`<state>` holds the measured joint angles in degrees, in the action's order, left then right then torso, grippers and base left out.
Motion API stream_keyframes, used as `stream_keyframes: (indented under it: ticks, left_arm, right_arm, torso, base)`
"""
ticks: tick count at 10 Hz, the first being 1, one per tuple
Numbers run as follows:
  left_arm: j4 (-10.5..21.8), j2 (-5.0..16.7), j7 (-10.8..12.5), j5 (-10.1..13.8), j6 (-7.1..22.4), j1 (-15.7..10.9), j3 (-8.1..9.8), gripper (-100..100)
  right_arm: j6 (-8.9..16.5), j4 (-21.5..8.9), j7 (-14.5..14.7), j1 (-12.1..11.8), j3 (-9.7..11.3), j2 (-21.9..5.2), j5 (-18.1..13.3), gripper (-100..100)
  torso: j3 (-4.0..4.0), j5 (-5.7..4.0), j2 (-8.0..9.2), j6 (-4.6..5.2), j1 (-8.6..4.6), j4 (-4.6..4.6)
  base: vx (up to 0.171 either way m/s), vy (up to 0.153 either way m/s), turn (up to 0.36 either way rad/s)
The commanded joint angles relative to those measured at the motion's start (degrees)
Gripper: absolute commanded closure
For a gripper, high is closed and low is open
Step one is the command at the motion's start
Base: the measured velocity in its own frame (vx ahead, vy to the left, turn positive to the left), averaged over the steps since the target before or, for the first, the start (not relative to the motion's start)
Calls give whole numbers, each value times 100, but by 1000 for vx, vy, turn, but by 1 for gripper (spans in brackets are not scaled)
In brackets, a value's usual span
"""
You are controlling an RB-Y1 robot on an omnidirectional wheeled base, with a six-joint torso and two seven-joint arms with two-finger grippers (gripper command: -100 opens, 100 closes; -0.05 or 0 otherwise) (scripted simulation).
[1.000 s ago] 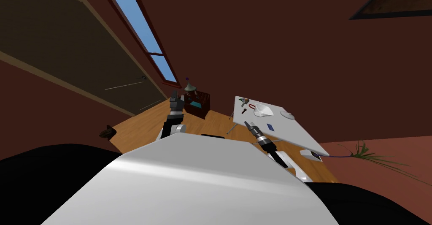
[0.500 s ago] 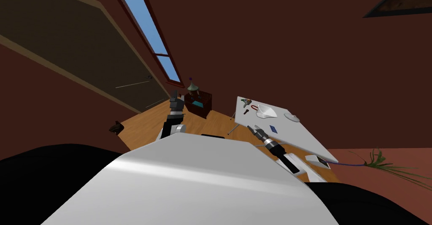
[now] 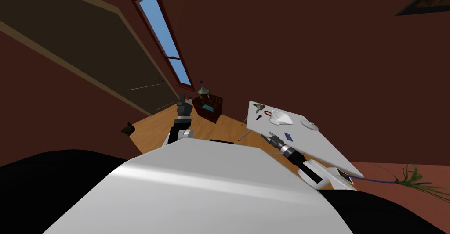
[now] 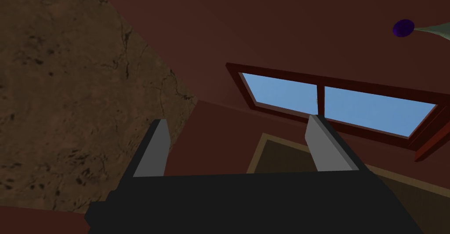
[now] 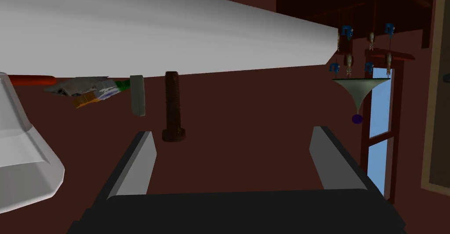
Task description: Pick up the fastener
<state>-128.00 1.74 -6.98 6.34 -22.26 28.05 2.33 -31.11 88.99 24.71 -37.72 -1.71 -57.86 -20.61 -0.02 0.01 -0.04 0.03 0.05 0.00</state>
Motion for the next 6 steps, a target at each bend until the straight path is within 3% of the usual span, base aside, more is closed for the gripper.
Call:
stream_keyframes:
  ticks: [1,6]
  left_arm:
    - [0,0,0,0,0,0,0,0]
    - [0,0,0,0,0,0,0,0]
  right_arm:
    - [-79,-251,114,7,15,-286,-187,-100]
    - [-184,-591,290,-16,24,-895,-495,-100]
  torso:
    - [0,0,0,0,0,0]
    - [-3,0,-6,-3,5,-1]
  base:
    - [9,27,94]
    - [14,30,65]
